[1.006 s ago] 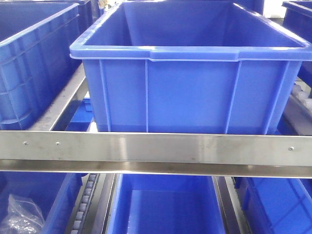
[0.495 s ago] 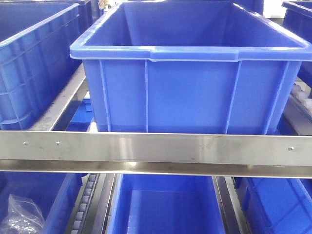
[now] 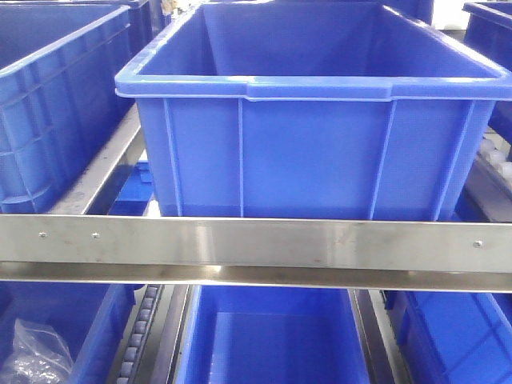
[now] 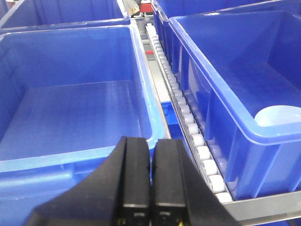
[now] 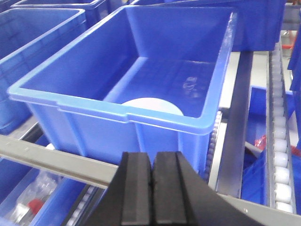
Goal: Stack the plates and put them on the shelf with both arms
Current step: 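Raise the empty right gripper up out of the blue bin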
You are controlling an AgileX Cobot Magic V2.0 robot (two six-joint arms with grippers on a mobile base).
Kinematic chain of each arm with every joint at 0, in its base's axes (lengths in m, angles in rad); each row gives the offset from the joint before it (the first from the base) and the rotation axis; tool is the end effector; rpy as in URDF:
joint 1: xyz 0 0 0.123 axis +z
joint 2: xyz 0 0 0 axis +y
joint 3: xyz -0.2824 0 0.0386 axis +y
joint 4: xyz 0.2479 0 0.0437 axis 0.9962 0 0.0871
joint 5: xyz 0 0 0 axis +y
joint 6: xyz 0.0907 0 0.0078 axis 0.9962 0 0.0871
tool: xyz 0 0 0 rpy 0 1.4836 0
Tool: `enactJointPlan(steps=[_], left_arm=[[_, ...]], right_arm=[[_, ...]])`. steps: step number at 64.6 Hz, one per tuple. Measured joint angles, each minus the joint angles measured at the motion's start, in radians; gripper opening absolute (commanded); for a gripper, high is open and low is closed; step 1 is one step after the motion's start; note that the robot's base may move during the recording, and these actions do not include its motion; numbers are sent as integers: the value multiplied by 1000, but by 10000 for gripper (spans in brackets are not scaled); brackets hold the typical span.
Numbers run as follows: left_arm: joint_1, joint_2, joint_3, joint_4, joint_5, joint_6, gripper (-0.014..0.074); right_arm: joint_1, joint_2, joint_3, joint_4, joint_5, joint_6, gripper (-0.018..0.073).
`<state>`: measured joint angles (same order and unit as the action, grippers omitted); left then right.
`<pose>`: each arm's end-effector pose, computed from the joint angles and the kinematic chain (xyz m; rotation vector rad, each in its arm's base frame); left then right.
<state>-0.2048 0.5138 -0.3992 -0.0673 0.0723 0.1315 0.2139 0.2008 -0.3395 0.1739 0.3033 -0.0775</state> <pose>0.1124 -0.0238 0.3013 0.2279 1.6559 -0.1102 0.0587 0.0176 0.2879 -0.1429 1.6447 0.2733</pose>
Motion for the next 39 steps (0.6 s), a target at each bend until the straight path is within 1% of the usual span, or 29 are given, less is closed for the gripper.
enactJointPlan(steps=[3, 13, 19, 30, 39], left_arm=[[0, 0, 0, 0, 0, 0, 83], [0, 0, 0, 0, 0, 0, 83], [0, 0, 0, 0, 0, 0, 83], [0, 0, 0, 0, 0, 0, 83], [0, 0, 0, 0, 0, 0, 83]], right_arm=[[-16, -4, 56, 0, -77, 0, 59], [-109, -40, 267, 2, -372, 0, 59], [-136, -65, 355, 6, -490, 0, 59], [-142, -75, 367, 9, -522, 0, 59], [-142, -77, 367, 9, -454, 0, 59]])
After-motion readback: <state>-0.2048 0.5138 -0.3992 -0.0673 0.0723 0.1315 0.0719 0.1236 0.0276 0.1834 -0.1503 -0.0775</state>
